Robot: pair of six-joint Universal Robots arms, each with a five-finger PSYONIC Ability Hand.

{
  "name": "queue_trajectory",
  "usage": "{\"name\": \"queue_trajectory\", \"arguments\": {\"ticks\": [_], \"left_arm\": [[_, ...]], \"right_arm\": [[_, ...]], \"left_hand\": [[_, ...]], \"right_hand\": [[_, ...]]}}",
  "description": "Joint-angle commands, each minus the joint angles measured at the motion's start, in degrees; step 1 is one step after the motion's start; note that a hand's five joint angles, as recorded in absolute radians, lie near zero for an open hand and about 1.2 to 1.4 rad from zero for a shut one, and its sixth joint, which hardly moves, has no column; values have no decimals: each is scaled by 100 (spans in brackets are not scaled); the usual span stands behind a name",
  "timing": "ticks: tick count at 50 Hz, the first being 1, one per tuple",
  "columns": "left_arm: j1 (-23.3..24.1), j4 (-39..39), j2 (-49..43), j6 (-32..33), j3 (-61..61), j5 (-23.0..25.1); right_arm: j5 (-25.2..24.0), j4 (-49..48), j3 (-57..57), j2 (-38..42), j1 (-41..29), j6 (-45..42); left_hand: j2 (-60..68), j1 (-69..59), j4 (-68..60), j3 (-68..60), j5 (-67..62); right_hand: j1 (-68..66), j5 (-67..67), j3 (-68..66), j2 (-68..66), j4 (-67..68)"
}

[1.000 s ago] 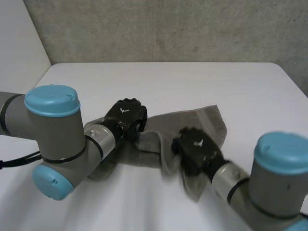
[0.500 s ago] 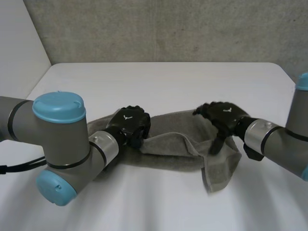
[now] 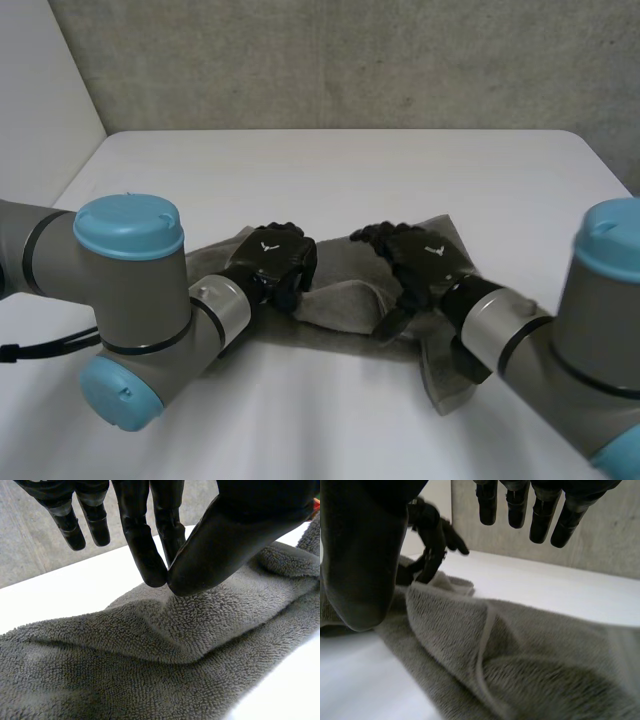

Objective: Fold the towel.

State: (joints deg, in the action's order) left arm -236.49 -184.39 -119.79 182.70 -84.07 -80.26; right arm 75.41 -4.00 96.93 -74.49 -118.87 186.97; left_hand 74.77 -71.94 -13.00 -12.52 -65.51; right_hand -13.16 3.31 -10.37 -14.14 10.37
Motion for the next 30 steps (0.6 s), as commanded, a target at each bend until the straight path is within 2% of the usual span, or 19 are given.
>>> {"name": "queue_trajectory", "arguments": {"ticks": [1, 5, 9, 10, 11, 13, 14, 16, 17, 18, 19, 21, 22, 24, 25, 27, 30], "left_arm": [[59, 9, 52, -77, -22, -7], [59, 9, 96, -103, -48, -7], [59, 0, 227, -103, -154, 1], [59, -9, 254, -103, -189, 1], [59, -9, 254, -103, -189, 1], [50, -17, 307, -103, -250, 1], [50, -18, 307, -103, -251, 1], [15, -70, 307, -103, -303, 1], [15, -70, 307, -103, -303, 1], [6, -114, 316, -103, -338, 1], [6, -114, 316, -103, -338, 1], [-3, -219, 307, -103, -374, 1], [-3, -220, 307, -103, -374, 1], [-11, -246, 298, -103, -382, 1], [-11, -246, 298, -103, -382, 1], [-20, -246, 298, -103, -382, 1], [-20, -264, 280, -103, -382, 10]], "right_arm": [[377, -321, -156, 767, -163, 138], [632, -347, -438, 1313, -189, 103], [807, -452, -613, 1524, -189, 68], [843, -523, -684, 1560, -172, 59], [843, -523, -684, 1561, -172, 59], [808, -611, -711, 1517, -102, 59], [808, -611, -711, 1517, -101, 59], [704, -707, -676, 1482, -93, 59], [703, -708, -676, 1482, -93, 59], [564, -760, -623, 1429, -84, 59], [562, -761, -623, 1429, -84, 59], [160, -795, -422, 1184, -84, 42], [158, -796, -421, 1183, -84, 42], [-332, -735, -263, 920, -75, -72], [-334, -734, -263, 919, -75, -73], [-920, -577, -105, 718, 47, -501], [-1196, -374, -8, 611, 189, -837]], "left_hand": [[523, -806, 300, 252, -449], [523, -806, 300, 252, -449], [523, -806, 300, 252, -449], [523, -806, 300, 252, -449], [523, -806, 300, 252, -449], [523, -806, 300, 252, -449], [523, -806, 300, 252, -449], [523, -806, 300, 252, -449], [523, -806, 300, 252, -449], [523, -806, 300, 252, -449], [523, -806, 300, 252, -449], [523, -806, 300, 252, -449], [523, -806, 300, 252, -449], [523, -806, 300, 252, -449], [523, -806, 300, 252, -449], [523, -806, 300, 252, -449], [523, -806, 300, 252, -449]], "right_hand": [[316, -331, 37, 414, -37], [316, -331, 37, 414, -37], [316, -331, 37, 414, -37], [-375, 359, 37, -276, -37], [-382, 367, 37, -284, -37], [-2909, 2893, 37, -2810, -37], [-2922, 2906, 37, -2824, -37], [-5750, 5735, 37, -5652, -37], [-5765, 5749, 37, -5667, -37], [-6675, 6659, 37, -6577, -37], [-6684, 6668, 37, -6586, -37], [-6684, 6669, 37, -6586, -37], [-6684, 6669, 37, -6586, -37], [-6684, 6669, 37, -6586, -37], [-6684, 6669, 37, -6586, -37], [-6684, 6669, 37, -6586, -37], [-6684, 6669, 37, -6586, -37]]}}
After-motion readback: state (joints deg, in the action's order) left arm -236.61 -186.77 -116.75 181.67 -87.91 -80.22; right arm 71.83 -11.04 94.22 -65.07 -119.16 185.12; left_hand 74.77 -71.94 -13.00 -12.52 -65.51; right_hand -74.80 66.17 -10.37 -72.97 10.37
